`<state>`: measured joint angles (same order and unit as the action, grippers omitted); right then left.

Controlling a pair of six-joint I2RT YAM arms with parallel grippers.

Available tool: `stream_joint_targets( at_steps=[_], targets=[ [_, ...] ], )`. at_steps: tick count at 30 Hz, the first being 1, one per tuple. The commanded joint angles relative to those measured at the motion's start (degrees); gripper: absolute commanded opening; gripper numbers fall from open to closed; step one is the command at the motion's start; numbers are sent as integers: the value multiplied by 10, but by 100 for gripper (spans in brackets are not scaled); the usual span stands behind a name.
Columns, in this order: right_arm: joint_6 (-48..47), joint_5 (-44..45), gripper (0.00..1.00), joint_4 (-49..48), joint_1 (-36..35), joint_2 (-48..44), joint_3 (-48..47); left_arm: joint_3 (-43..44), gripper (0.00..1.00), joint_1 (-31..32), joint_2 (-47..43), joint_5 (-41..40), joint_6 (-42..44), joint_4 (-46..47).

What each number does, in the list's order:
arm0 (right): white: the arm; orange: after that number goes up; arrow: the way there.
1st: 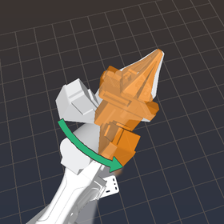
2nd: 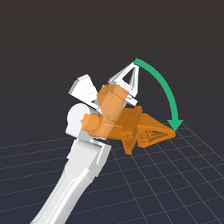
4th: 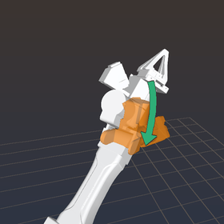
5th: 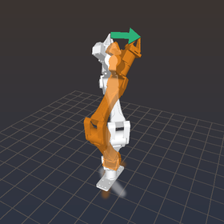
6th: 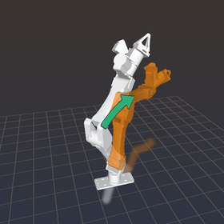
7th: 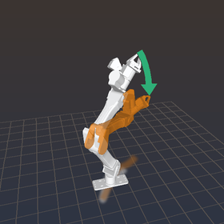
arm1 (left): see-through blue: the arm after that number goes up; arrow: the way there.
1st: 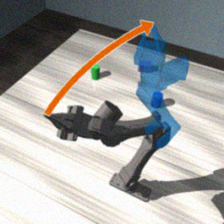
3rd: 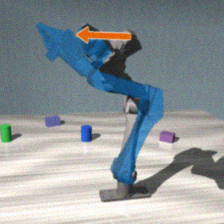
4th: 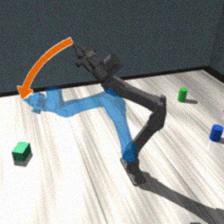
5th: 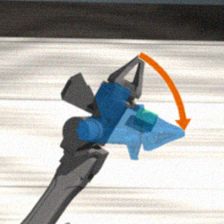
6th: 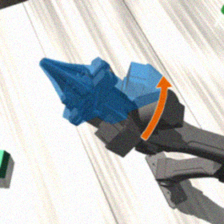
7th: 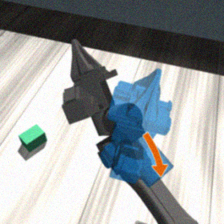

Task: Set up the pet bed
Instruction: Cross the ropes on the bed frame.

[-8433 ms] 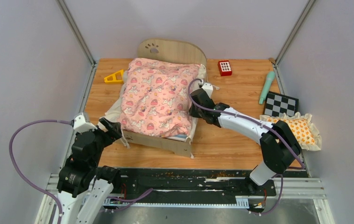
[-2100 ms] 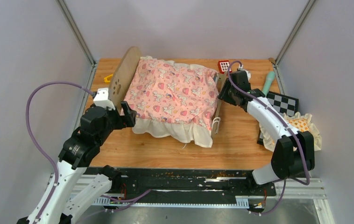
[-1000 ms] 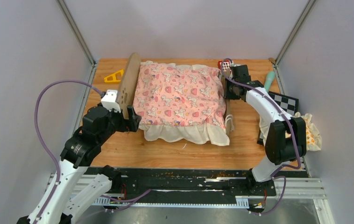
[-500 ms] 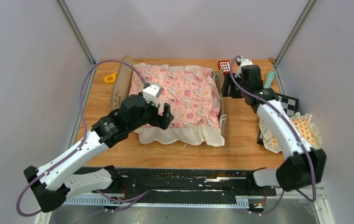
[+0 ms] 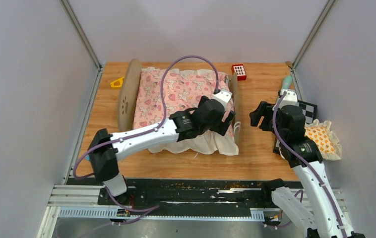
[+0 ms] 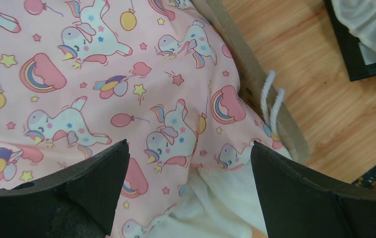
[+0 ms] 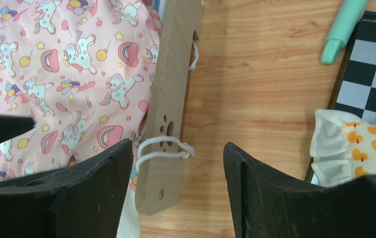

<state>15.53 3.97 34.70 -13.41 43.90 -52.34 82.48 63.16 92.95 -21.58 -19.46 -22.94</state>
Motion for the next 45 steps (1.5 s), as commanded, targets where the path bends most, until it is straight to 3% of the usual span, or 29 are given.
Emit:
stream_joint_targets(
  at_steps=[1, 7, 10, 16, 18, 19, 22, 35, 45],
  targets=[
    [13, -20, 67, 14, 2, -33, 23, 59, 99, 4, 55, -40, -21, -3],
    [0, -15, 67, 25, 1, -44, 38, 88, 98, 8, 107, -50, -31, 0],
    [-3, -13, 67, 31, 1, -47, 37, 102, 92, 8, 126, -65, -29, -8],
    [0, -27, 66, 31, 1, -62, 40, 88, 49, 8, 119, -51, -22, -10],
    [2, -47, 66, 26, 1, -66, 42, 71, 23, 6, 102, -50, -13, -8],
    [1, -59, 66, 22, 1, -69, 44, 66, 14, 5, 92, -50, -7, -10],
    [-3, -76, 66, 8, 1, -81, 54, 56, 1, -4, 55, -41, 14, -19],
    [-34, -154, 63, -52, 1, -57, 66, 60, 0, -81, -32, 86, 150, -43],
    [-161, -273, 62, -188, 1, -23, 84, 49, 0, -99, -52, 159, 194, -33]
  ],
)
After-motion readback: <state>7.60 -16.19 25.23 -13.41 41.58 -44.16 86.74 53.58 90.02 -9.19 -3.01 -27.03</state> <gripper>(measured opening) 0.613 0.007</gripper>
